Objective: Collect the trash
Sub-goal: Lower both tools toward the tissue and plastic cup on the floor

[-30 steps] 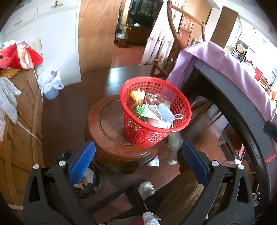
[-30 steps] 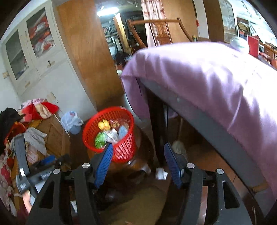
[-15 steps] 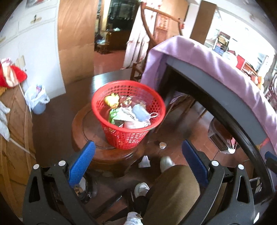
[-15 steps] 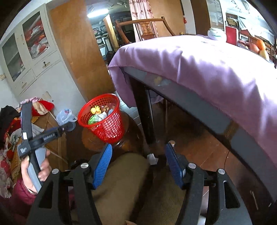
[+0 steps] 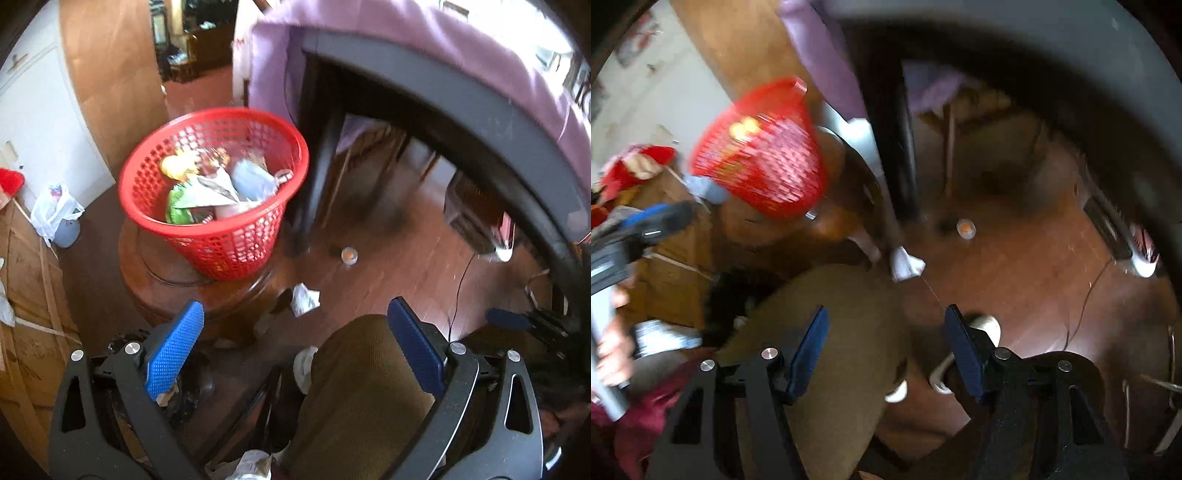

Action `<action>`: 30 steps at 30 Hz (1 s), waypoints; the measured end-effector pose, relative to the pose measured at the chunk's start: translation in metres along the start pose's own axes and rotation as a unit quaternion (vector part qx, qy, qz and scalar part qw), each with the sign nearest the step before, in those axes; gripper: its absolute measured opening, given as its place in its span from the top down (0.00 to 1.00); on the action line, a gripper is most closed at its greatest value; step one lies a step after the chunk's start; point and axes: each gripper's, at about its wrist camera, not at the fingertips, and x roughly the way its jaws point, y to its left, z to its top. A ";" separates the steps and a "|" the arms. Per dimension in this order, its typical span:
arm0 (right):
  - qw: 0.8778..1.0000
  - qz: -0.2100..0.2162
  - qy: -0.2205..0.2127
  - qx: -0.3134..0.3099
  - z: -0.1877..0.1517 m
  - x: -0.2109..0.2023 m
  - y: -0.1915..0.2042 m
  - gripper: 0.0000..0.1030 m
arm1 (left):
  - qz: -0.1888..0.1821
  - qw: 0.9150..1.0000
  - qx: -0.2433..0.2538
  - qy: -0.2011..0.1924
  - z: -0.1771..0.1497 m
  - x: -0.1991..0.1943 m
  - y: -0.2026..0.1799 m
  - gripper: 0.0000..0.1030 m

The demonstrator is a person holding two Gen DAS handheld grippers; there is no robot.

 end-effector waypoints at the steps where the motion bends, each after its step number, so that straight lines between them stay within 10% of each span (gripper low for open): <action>1: 1.000 0.002 0.013 0.004 0.003 0.012 -0.004 0.38 | 0.000 1.000 0.005 0.005 0.002 0.004 -0.003 0.07; 11: 0.996 -0.046 0.076 -0.012 0.024 0.082 -0.037 0.37 | 0.024 0.992 0.110 0.063 0.030 0.071 -0.049 0.07; 22: 0.967 -0.032 0.175 0.184 0.027 0.170 -0.149 0.34 | -0.092 0.964 0.156 0.196 0.053 0.215 -0.116 0.07; 30: 0.929 -0.033 0.188 0.316 0.031 0.219 -0.220 0.33 | -0.069 0.941 0.167 0.288 0.035 0.364 -0.130 0.12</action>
